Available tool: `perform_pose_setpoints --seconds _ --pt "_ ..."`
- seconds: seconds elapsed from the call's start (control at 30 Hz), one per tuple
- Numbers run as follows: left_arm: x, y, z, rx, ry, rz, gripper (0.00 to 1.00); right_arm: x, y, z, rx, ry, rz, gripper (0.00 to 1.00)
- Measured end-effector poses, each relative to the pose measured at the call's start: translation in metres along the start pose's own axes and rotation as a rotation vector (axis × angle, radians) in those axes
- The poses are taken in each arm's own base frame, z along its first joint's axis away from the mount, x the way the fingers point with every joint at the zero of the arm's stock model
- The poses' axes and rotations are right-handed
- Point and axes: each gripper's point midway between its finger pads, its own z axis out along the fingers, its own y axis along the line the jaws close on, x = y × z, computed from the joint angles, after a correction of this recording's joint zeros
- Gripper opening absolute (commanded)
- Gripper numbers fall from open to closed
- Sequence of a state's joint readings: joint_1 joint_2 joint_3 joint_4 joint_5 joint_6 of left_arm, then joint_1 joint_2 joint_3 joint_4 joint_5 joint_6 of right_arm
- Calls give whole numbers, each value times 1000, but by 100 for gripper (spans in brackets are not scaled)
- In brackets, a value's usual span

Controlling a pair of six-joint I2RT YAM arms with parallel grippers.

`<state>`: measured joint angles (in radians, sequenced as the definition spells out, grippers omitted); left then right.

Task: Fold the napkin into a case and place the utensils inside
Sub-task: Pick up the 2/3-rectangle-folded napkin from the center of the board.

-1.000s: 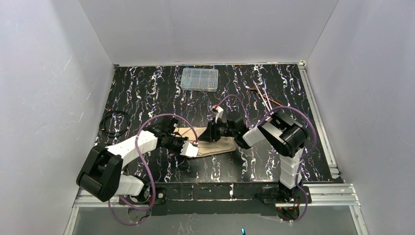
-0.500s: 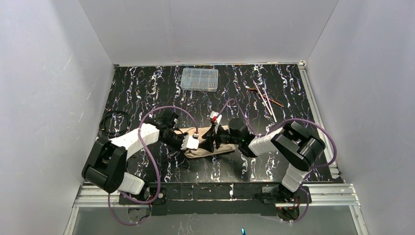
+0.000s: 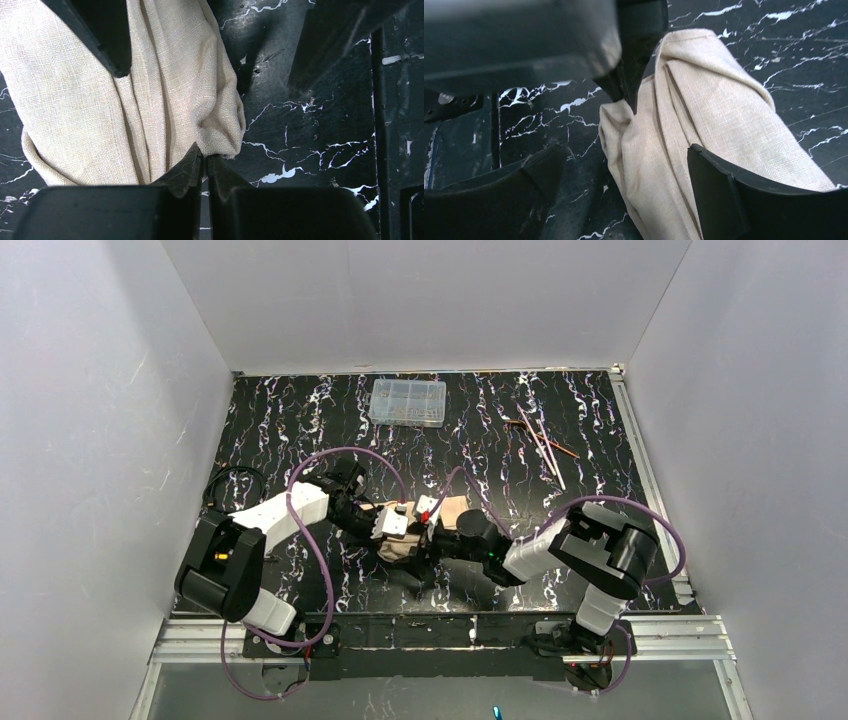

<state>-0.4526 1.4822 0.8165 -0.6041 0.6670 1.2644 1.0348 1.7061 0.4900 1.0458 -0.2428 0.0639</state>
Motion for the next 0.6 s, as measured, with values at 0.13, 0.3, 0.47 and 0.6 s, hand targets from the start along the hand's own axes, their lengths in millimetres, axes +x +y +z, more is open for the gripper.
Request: perform_pose_setpoints --seconds 0.13,0.3,0.47,0.6 --pt "0 -2 1 8 -2 -5 0 -9 1 4 27 -42 -35 99" --pt "0 -1 -1 7 -5 -11 0 0 1 10 57 -38 -77 99" --pt "1 -2 -1 11 -9 -21 0 11 5 14 61 -18 -120 99" --pt "3 -4 -1 20 -8 -36 0 8 5 20 75 -35 -163 99"
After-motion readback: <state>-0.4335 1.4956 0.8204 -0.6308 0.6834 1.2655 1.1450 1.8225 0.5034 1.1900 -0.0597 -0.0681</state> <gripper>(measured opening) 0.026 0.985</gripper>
